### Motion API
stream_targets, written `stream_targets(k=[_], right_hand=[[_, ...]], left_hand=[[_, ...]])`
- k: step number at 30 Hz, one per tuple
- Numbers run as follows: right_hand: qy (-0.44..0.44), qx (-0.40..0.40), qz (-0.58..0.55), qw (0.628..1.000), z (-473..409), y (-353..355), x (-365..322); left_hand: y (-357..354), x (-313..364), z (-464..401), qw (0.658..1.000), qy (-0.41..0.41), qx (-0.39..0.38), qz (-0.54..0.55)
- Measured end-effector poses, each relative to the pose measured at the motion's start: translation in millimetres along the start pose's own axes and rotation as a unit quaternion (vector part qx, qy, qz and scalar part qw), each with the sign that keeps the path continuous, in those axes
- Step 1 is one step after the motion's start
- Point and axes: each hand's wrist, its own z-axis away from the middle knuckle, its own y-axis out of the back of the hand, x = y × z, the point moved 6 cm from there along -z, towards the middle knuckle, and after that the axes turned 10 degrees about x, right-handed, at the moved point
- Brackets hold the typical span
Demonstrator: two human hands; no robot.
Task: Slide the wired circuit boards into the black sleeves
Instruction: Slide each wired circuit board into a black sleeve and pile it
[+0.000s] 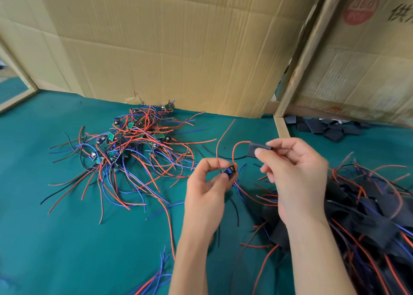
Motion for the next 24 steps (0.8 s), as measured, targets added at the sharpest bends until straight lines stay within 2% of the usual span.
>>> stream_targets(k=[5, 17, 24], right_hand=[[-0.011, -0.012, -0.011, 1.0, 3, -2, -1], [-0.068, -0.027, -0.133, 0.988, 5, -11, 7], [-0.068, -0.072, -0.132, 0.986, 7, -13, 7]], left_hand=[[-2, 5, 0, 1.0, -0.01, 0.001, 0.018], [0, 9, 3, 0.999, 0.014, 0.0, 0.029], [-1, 7, 3, 0.998, 0.039, 0.004, 0.05]])
